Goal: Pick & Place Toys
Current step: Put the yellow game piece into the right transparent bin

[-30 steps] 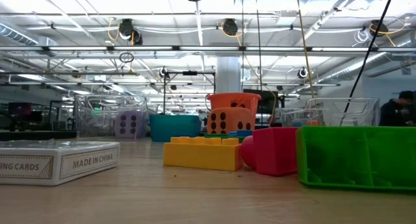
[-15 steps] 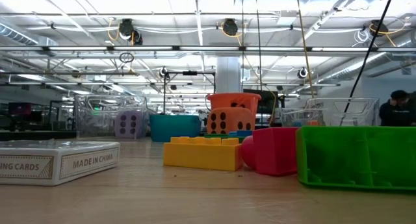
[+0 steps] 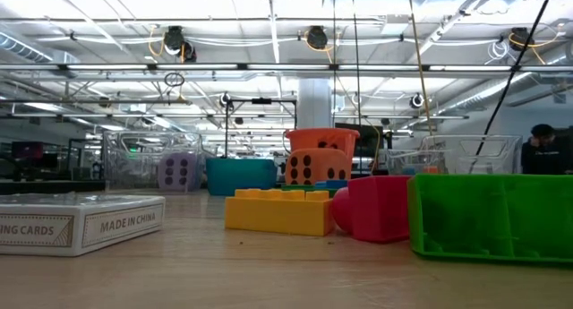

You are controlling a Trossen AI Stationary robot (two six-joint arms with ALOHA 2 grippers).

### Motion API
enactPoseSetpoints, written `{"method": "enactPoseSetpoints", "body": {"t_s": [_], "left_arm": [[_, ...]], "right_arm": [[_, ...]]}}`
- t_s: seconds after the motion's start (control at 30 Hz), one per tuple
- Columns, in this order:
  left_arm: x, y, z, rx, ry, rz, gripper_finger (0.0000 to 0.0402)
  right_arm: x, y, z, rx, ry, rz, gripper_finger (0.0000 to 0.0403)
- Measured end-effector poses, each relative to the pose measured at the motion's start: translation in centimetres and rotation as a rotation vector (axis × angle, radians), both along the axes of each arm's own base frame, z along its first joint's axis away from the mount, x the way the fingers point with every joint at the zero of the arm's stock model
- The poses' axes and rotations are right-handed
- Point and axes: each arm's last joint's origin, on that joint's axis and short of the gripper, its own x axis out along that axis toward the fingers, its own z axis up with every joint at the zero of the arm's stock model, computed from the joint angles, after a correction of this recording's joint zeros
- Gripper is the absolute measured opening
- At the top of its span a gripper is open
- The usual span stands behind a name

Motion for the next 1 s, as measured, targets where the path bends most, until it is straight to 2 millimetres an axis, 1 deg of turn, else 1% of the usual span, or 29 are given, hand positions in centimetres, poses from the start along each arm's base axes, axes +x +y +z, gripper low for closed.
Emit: {"method": "enactPoseSetpoints", "body": {"t_s": [0.1,0.23,0.43,0.57,0.67,0.73,0.87,1.0], "left_arm": [[-0.3,0.6,0.1,0.013,-0.013,0.006,0.0209],[-0.9,1.6,0.3,0.026,-0.026,0.021,0.0209],[-1.5,2.5,0.4,0.040,-0.031,0.028,0.0209],[-1.7,2.8,0.4,0.063,-0.035,0.021,0.0209],[-1.7,2.7,0.4,0.083,-0.041,0.009,0.0209],[-1.7,2.7,0.4,0.103,-0.054,-0.001,0.0209],[-1.9,2.5,0.7,0.138,-0.079,-0.031,0.0209],[-2.0,2.4,1.0,0.166,-0.110,-0.049,0.0209]], "right_arm": [[-1.3,-0.9,0.4,0.066,-0.013,-0.088,0.0135],[-3.3,-2.5,0.2,0.187,0.023,-0.205,0.0137],[-5.5,-4.7,0.3,0.324,0.125,-0.344,0.0138],[-6.2,-6.7,0.7,0.384,0.220,-0.429,0.0138],[-6.2,-8.7,1.0,0.473,0.297,-0.433,0.0138],[-6.1,-10.1,0.6,0.541,0.368,-0.435,0.0138],[-5.8,-13.1,-0.8,0.634,0.558,-0.470,0.0138],[-5.5,-15.7,-3.1,0.694,0.766,-0.514,0.0139]]}}
